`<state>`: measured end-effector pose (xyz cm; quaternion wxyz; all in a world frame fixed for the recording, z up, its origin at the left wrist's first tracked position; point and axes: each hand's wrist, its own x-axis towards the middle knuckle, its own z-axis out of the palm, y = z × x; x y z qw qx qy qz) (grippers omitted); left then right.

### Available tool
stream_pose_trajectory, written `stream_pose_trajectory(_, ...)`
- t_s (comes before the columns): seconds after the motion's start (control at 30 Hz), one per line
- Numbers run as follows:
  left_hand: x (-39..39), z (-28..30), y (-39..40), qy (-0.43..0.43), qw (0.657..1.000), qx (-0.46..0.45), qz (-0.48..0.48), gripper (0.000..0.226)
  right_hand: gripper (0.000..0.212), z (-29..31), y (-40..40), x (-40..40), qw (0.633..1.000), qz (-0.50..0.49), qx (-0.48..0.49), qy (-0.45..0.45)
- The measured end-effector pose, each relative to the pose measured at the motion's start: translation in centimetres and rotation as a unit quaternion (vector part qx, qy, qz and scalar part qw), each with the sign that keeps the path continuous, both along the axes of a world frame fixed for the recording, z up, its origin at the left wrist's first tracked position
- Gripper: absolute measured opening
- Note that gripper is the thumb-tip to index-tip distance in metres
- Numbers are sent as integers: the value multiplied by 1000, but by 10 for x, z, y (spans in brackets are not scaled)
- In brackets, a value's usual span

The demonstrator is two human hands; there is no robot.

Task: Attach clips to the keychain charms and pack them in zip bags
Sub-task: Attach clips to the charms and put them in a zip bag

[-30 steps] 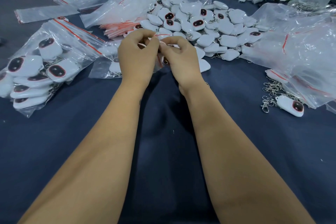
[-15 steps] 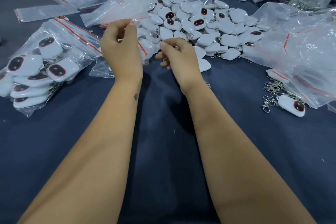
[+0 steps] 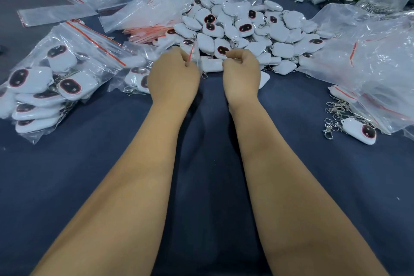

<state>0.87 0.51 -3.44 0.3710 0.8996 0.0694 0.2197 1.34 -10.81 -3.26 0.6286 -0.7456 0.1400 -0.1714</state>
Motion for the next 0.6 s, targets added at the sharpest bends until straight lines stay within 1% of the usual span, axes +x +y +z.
stream_pose_trajectory(0.1,1,1,5,-13,999,-35,27,12,33,-1,-3,-1,999,-10,-46,-1)
stream_pose_trajectory(0.2,1,2,5,-20,997,-78,15,11,45,-1,1,-5,992,37,-122,-2)
stream_pose_trajectory(0.3,1,1,3,-29,995,-94,-7,12,62,-3,3,-7,963,95,-250,9)
stream_pose_trajectory(0.37,1,1,2,-36,992,-116,-30,17,66,-5,4,-6,940,110,-324,11)
stream_pose_trajectory(0.43,0,0,1,-45,986,-147,-57,26,61,-7,5,-4,915,97,-392,20)
stream_pose_trajectory(0.5,-1,-1,-1,-49,982,-166,-81,33,50,-7,4,-3,897,72,-435,33)
stream_pose_trajectory(0.6,0,-3,-2,-31,982,-155,-107,36,40,-8,5,-3,898,71,-433,35)
